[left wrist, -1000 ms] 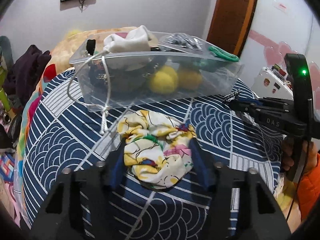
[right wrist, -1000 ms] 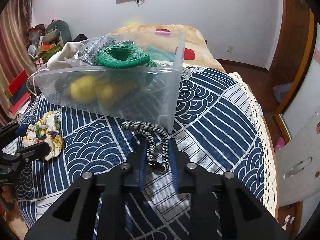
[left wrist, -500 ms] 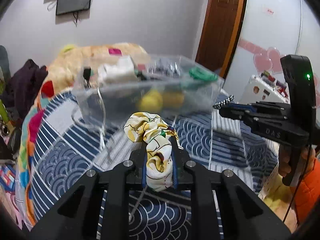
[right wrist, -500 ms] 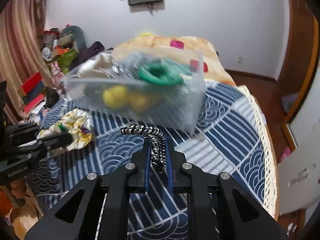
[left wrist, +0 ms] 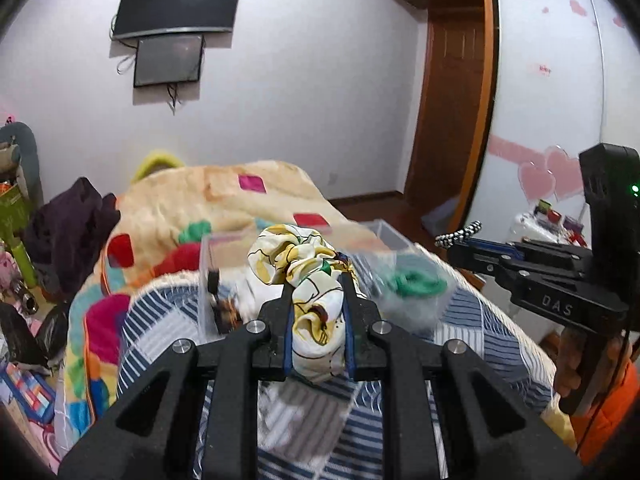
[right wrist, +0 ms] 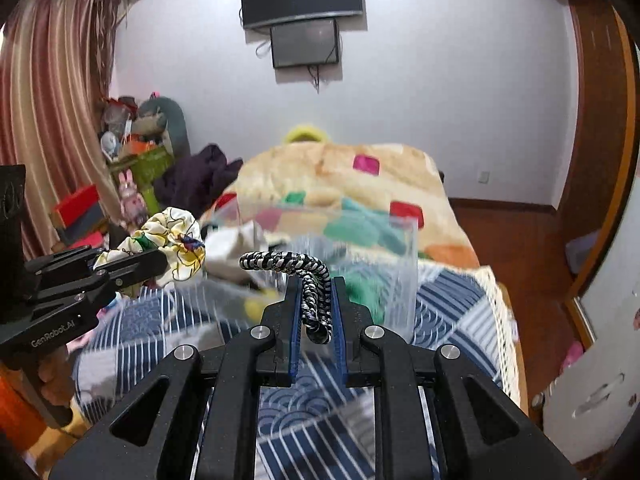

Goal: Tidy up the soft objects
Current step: 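Drop the scrunchie into the box while right tool drops the bracelet in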

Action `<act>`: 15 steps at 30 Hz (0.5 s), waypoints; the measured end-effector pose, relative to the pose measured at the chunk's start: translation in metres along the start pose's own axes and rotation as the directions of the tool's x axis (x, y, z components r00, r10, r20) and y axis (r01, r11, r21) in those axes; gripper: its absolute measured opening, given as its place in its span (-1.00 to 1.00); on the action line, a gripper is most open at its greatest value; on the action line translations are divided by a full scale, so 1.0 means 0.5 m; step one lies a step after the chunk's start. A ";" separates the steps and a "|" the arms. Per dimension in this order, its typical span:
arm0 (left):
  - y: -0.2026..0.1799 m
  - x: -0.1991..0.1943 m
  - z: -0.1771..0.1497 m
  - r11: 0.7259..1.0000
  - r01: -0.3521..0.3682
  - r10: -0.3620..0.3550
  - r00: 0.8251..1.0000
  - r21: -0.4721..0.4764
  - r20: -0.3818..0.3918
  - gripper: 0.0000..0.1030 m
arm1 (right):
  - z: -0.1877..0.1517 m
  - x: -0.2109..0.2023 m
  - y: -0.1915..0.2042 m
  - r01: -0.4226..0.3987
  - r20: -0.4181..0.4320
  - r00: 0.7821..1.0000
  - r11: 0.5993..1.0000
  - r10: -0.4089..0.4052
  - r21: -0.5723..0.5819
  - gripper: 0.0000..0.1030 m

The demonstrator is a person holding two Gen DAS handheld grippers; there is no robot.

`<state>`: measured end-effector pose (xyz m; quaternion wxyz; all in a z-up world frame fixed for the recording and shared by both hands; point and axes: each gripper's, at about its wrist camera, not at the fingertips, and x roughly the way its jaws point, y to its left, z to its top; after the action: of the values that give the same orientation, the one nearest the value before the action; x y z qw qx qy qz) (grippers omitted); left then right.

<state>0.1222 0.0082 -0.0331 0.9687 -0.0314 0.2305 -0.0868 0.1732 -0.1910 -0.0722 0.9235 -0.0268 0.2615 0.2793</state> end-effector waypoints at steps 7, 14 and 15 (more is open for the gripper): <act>0.006 0.063 0.024 1.000 -0.008 0.008 1.000 -0.017 -0.010 -0.64 | 0.032 0.032 -0.001 0.002 0.030 1.000 0.999 -0.003 0.033 -0.75; 0.006 0.131 0.013 1.000 -0.025 0.024 0.998 -0.014 -0.066 -0.64 | 0.035 0.095 -0.003 -0.012 -0.026 1.000 0.997 0.014 0.076 -0.75; 0.008 0.141 0.011 0.999 -0.031 0.030 0.996 -0.012 -0.080 -0.64 | 0.035 0.103 -0.003 -0.010 -0.038 0.999 0.997 0.013 0.078 -0.75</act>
<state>0.1874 -0.0007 -0.0598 0.9597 -0.0309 0.2701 -0.0714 0.2188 -0.1630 -0.0829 0.9170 0.0051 0.2900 0.2737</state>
